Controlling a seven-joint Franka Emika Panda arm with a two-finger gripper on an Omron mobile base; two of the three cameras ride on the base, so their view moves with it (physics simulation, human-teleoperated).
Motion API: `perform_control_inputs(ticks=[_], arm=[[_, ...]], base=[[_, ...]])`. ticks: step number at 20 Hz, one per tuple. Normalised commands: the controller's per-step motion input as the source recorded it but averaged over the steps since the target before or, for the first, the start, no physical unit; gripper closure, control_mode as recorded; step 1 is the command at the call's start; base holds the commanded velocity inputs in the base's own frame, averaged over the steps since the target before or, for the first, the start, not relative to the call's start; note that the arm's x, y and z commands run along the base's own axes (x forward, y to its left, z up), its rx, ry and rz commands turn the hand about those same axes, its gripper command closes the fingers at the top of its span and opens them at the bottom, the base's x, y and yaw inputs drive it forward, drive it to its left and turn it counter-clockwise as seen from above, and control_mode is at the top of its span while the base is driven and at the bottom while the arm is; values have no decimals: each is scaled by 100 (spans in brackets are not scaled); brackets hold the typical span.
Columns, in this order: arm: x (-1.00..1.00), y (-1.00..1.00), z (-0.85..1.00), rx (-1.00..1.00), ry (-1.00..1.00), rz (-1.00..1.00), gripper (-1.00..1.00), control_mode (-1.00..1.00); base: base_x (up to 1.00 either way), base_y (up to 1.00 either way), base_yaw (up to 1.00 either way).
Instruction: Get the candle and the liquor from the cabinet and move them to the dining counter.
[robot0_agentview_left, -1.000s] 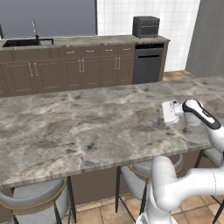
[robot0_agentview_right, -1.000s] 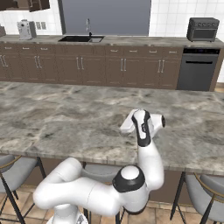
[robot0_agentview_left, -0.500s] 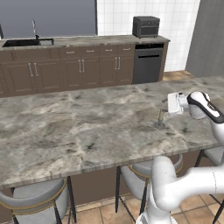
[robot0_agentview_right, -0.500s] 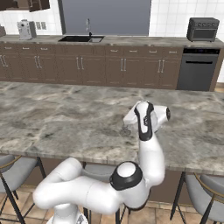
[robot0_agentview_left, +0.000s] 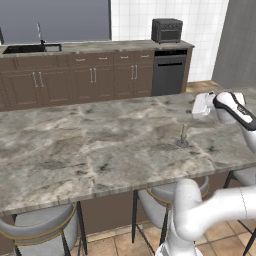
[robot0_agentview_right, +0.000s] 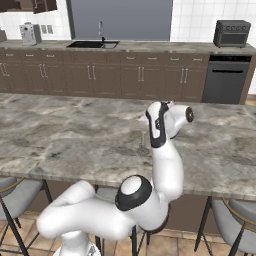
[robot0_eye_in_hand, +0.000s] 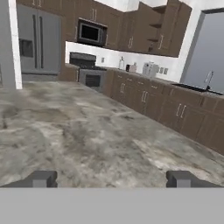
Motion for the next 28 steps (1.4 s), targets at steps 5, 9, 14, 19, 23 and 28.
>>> perform_control_inputs(ticks=[5,9,14,19,23,28], arm=[[-2,0,68,-2,14,-31,-100,-100],[-6,0,71,-2,16,-33,-100,-100],[-13,1,64,-3,18,-34,-100,-100],[-19,3,58,-3,20,-35,-100,-100],[-40,2,39,-2,18,-34,-100,-100],[-34,13,24,0,16,-35,-100,-100]], base=[[0,0,0],[0,0,0],[0,0,0],[0,0,0],[0,0,0],[0,0,0]])
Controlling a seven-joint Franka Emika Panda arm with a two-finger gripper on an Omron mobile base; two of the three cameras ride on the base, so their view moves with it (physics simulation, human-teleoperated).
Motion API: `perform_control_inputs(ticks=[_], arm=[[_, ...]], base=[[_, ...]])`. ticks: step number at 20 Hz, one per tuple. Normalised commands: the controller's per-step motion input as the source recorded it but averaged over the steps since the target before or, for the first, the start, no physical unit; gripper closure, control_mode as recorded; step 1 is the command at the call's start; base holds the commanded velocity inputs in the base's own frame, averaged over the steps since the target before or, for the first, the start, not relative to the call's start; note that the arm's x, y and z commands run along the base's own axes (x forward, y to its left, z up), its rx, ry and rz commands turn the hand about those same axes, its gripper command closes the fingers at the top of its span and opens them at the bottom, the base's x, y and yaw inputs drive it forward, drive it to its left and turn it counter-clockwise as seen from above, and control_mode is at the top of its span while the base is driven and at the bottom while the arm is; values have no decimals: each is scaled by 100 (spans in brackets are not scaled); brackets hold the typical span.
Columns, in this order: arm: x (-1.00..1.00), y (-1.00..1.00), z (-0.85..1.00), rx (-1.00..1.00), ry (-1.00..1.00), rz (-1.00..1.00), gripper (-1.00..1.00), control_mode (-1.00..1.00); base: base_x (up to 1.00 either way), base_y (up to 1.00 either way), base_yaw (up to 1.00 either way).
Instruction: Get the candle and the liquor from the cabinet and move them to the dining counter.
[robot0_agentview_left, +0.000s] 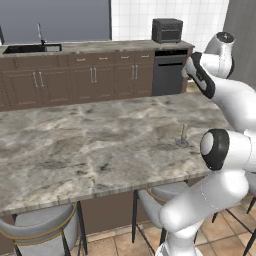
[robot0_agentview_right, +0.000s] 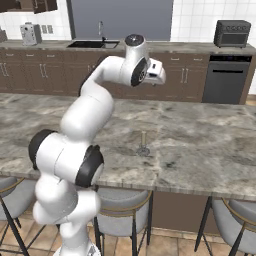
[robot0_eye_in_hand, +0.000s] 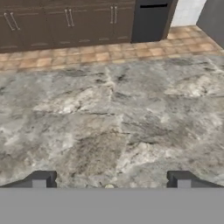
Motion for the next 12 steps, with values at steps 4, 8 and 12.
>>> perform_control_inputs(ticks=[4,8,12], arm=[[-31,15,13,0,9,-34,-100,-100],[-62,13,0,-2,1,-14,-100,-100],[-97,37,0,0,0,0,-100,-100]], base=[[0,0,0],[0,0,0],[0,0,0]])
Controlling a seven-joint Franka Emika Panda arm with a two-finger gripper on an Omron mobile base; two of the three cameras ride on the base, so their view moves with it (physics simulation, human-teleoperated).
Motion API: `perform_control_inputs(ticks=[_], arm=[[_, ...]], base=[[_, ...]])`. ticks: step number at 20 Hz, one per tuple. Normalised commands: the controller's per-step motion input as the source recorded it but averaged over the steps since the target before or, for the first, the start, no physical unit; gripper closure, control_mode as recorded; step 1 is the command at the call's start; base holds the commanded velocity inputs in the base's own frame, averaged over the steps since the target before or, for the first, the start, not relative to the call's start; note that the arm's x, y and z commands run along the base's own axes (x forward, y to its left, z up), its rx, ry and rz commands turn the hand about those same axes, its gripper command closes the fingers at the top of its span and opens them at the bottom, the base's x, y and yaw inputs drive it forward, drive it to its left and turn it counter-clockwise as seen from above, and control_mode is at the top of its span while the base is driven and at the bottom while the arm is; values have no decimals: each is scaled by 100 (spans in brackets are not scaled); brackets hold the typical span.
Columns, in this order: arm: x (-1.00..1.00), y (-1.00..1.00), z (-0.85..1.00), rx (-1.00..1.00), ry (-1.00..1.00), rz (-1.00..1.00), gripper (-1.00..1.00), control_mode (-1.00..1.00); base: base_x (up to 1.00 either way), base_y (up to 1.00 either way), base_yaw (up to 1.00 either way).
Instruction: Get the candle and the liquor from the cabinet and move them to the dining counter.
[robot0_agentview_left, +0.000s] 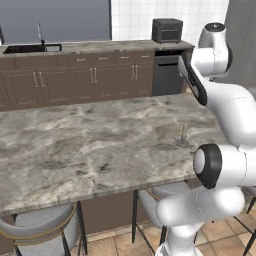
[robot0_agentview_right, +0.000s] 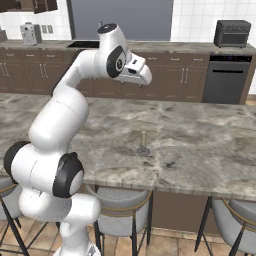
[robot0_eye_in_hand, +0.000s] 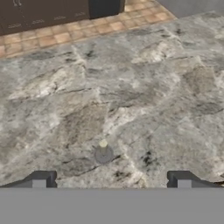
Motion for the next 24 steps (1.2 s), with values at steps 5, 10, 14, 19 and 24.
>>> perform_control_inputs(ticks=[5,10,14,19,24], arm=[[-93,61,0,0,0,6,-100,-100],[-77,61,1,0,0,5,-100,-100],[-47,33,0,0,0,6,-100,-100],[-3,14,0,0,0,12,-100,-100],[0,4,0,0,0,12,-100,-100]], base=[[0,0,0],[0,0,0],[0,0,0],[0,0,0],[0,0,0]])
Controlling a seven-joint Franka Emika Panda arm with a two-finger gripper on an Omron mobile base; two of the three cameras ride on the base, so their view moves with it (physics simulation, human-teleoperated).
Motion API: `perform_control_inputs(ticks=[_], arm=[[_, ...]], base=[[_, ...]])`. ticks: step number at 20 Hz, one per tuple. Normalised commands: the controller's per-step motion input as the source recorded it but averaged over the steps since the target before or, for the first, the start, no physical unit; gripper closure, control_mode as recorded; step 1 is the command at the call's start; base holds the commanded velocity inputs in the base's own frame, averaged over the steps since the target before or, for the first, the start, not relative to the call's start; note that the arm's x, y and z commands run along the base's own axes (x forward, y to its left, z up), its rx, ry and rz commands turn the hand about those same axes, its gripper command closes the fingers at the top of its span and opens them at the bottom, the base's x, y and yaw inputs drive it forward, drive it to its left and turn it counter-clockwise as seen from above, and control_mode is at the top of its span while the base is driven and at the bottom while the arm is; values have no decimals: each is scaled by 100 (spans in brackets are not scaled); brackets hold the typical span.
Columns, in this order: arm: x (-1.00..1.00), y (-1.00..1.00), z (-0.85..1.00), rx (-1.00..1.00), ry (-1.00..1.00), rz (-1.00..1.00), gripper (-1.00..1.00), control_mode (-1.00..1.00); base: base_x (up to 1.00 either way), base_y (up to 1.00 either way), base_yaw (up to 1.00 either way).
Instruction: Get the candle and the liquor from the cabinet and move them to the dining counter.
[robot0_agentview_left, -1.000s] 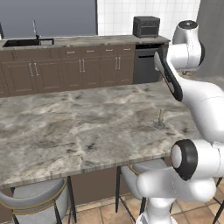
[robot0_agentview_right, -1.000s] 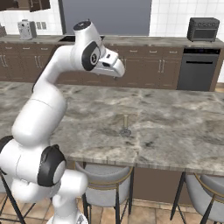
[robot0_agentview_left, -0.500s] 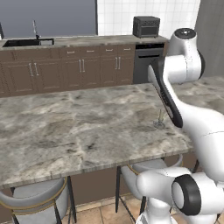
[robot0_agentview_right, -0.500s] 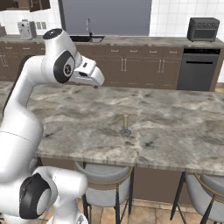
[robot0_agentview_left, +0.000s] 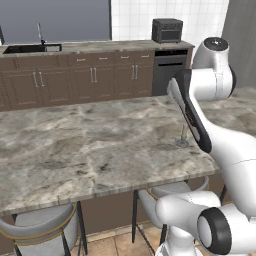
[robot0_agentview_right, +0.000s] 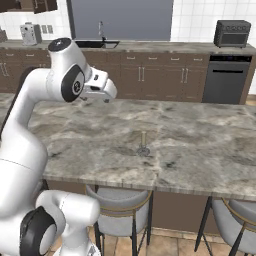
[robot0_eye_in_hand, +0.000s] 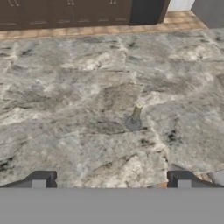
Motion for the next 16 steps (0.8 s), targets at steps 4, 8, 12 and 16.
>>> perform_control_inputs(ticks=[4,8,12,16], arm=[[0,3,0,0,0,10,-100,-100],[-2,10,0,0,1,2,-100,-100],[-9,1,0,0,1,0,-100,100],[0,0,0,0,0,0,-100,100]], base=[[0,0,0],[0,0,0],[-17,8,-1],[-87,63,-5]])
